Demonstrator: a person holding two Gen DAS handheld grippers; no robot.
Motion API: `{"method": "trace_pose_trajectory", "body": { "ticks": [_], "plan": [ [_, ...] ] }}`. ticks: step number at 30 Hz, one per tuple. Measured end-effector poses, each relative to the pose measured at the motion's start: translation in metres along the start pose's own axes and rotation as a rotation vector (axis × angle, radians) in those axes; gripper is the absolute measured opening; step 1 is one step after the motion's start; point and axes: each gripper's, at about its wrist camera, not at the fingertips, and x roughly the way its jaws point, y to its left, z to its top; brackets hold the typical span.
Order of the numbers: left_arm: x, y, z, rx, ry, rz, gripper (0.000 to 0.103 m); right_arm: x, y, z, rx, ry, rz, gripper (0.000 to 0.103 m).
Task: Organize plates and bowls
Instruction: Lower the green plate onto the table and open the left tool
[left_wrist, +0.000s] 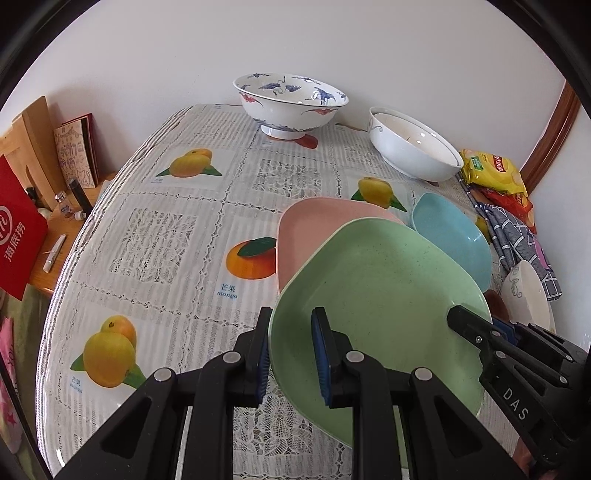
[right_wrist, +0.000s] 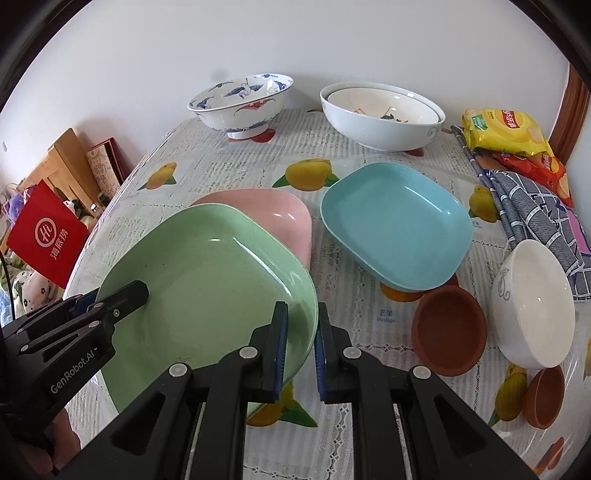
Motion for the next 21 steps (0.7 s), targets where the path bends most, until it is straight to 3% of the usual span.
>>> {"method": "trace_pose_trajectory", "body": {
  "ticks": [21],
  "plan": [
    [0.044, 0.007, 0.031, -0.034, 0.019, 0.02, 0.02, 0.057, 0.005, 0.056, -0.112, 0.012, -0.002, 0.014]
  ]
}}
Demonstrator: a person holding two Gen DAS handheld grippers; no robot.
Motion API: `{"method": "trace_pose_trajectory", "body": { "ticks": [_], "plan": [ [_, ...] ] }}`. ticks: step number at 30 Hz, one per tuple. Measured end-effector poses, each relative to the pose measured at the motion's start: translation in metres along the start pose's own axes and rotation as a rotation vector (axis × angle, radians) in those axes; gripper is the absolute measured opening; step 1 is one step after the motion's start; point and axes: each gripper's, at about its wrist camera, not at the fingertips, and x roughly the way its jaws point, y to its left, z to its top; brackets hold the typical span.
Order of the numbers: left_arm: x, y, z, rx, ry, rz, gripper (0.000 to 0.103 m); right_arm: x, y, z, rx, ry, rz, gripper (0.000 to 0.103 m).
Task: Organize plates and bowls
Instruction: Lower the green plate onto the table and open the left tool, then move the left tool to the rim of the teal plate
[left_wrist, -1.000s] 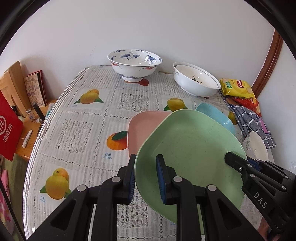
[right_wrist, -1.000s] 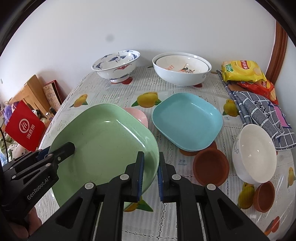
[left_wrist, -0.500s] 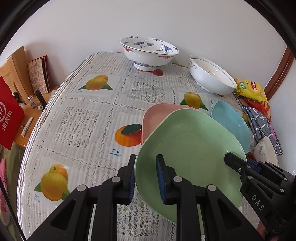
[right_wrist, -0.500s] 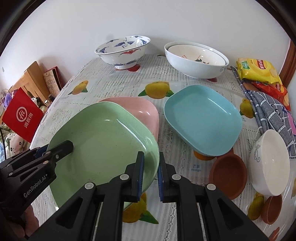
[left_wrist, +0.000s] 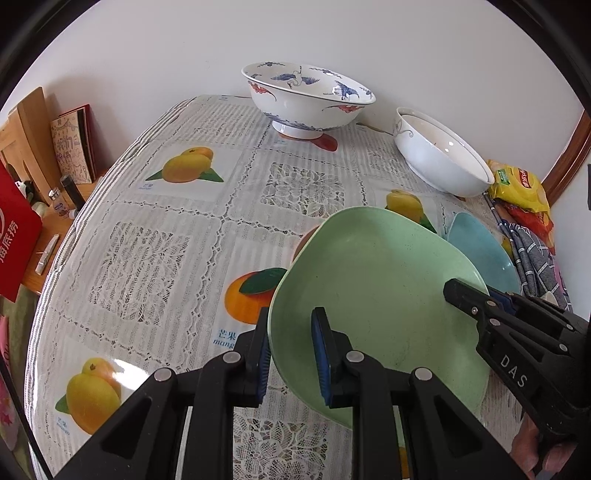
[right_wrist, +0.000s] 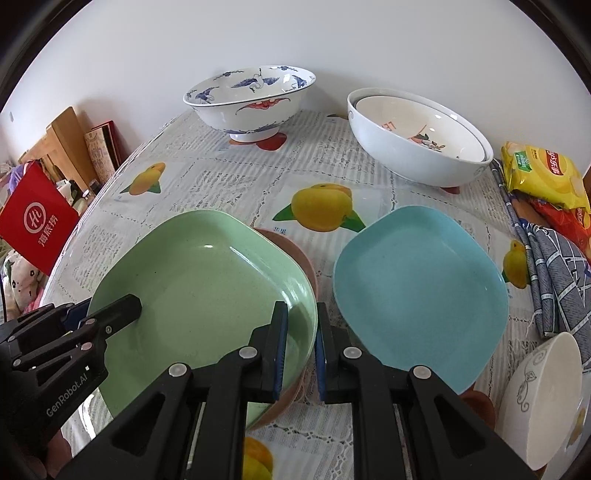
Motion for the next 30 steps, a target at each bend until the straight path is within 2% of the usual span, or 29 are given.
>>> {"method": "trace_pose_trajectory", "body": {
  "ticks": [12, 14, 16, 17, 18, 19, 21, 26, 27, 29, 30],
  "plan": [
    [0.013, 0.0, 0.004, -0.028, 0.031, -0.026, 0.02, 0.016, 0.0, 0.014, -0.053, -0.035, 0.001, 0.019],
    [0.012, 0.001, 0.004, -0.031, 0.03, -0.027, 0.02, 0.012, 0.001, 0.016, -0.058, -0.051, 0.012, 0.023],
    [0.011, 0.0, 0.003, -0.029, 0.033, -0.023, 0.02, 0.005, 0.001, 0.017, -0.056, -0.084, 0.011, 0.043],
    [0.01, -0.001, 0.003, -0.029, 0.035, -0.022, 0.022, 0.001, 0.002, 0.017, -0.055, -0.102, 0.003, 0.047],
    [0.009, -0.001, 0.003, -0.029, 0.035, -0.022, 0.024, -0.003, 0.002, 0.017, -0.056, -0.116, -0.005, 0.051],
    [0.007, -0.001, 0.003, -0.031, 0.034, -0.023, 0.034, -0.007, 0.002, 0.016, -0.055, -0.122, -0.006, 0.051],
    [0.002, -0.001, 0.001, -0.031, 0.021, -0.017, 0.049, -0.013, -0.001, 0.013, -0.042, -0.117, 0.001, 0.051],
    [-0.011, -0.004, 0.001, 0.002, -0.009, -0.013, 0.05, -0.019, -0.01, -0.001, 0.003, -0.07, 0.016, 0.051],
    [-0.012, -0.005, 0.001, 0.006, -0.011, -0.012, 0.05, -0.018, -0.01, -0.005, 0.003, -0.055, 0.017, 0.046],
    [-0.014, -0.005, 0.001, 0.004, -0.017, -0.017, 0.05, -0.016, -0.01, -0.011, 0.009, -0.037, 0.03, 0.027],
    [-0.014, -0.005, 0.001, 0.0, -0.012, -0.018, 0.05, -0.014, -0.011, -0.013, 0.017, -0.026, 0.039, 0.014]
  ]
}}
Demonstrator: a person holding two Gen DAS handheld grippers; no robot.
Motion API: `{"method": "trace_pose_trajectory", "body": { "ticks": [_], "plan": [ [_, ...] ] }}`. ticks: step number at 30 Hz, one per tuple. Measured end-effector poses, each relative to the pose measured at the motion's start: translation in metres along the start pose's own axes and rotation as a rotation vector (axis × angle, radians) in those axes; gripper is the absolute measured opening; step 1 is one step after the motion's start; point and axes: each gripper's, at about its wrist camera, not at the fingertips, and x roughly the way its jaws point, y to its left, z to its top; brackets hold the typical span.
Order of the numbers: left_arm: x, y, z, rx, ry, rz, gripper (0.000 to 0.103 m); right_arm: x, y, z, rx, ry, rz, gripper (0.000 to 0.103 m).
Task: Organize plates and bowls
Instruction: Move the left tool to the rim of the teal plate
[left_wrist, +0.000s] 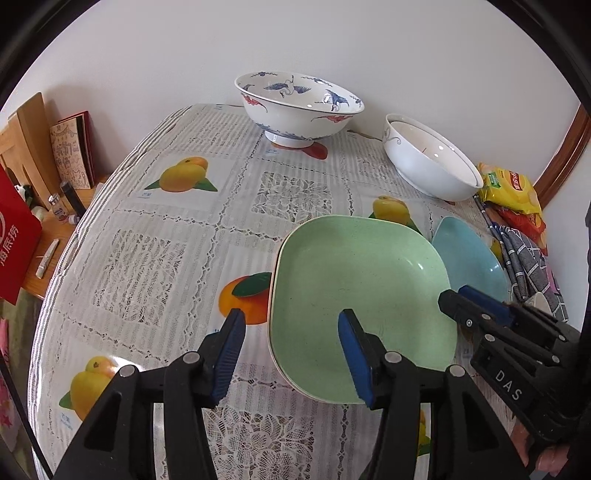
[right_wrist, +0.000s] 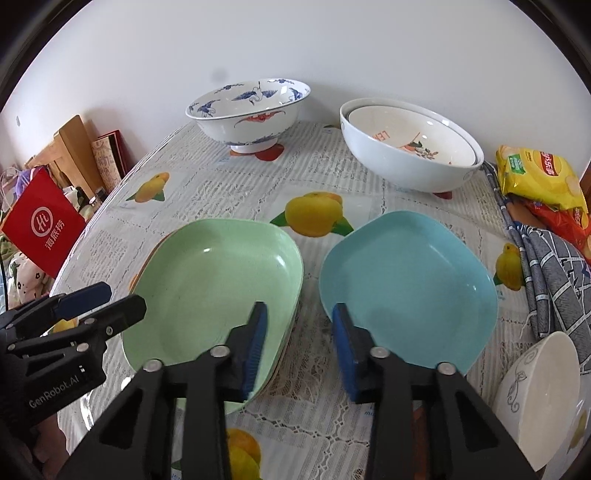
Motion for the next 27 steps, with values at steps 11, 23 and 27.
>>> {"method": "trace_pose_trajectory", "body": {
  "ticks": [11, 23, 27],
  "plan": [
    [-0.017, -0.002, -0.002, 0.007, -0.019, 0.004, 0.05, -0.017, 0.006, 0.004, -0.01, -0.051, -0.013, 0.023],
    [-0.049, -0.051, 0.007, 0.08, -0.076, -0.01, 0.05, -0.082, -0.061, -0.012, 0.086, -0.143, -0.163, 0.056],
    [-0.051, -0.077, 0.009, 0.115, -0.085, -0.004, 0.05, -0.094, -0.087, -0.019, 0.13, -0.15, -0.187, 0.062]
  ]
}}
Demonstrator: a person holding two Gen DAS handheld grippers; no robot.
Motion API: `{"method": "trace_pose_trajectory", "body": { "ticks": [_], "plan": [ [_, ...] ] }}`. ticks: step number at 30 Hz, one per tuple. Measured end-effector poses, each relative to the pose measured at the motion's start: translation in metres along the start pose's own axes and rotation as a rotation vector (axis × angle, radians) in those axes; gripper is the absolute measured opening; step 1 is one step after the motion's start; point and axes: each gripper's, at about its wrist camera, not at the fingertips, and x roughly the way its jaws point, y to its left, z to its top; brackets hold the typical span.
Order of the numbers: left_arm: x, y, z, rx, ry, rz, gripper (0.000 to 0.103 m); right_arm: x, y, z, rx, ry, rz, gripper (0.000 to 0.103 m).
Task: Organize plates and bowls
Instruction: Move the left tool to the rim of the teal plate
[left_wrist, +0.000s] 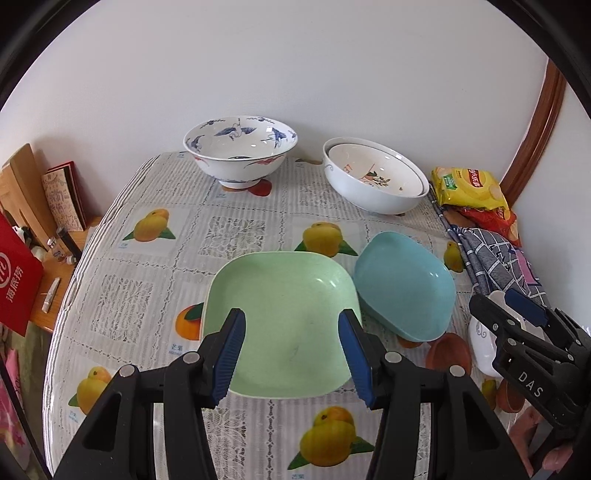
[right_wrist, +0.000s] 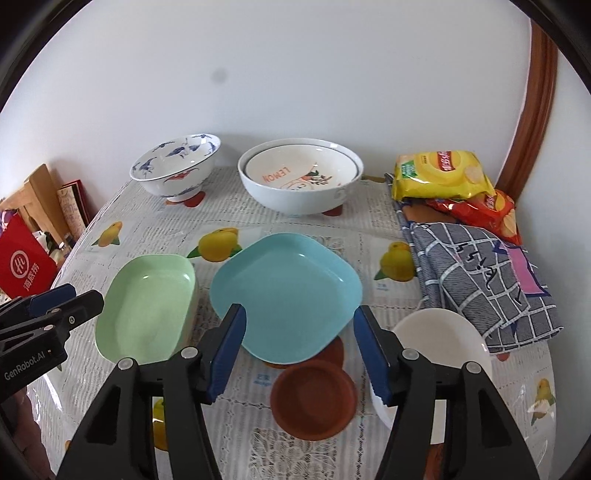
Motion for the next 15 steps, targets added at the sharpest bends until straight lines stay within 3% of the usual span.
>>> {"method": "trace_pose_trajectory", "body": {
  "ticks": [15],
  "plan": [
    [0.024, -0.057, 0.027, 0.059, 0.011, 0.027, 0.05, 0.018, -0.048, 0.015, 0.078, 0.057, 0.054, 0.062]
  ]
}}
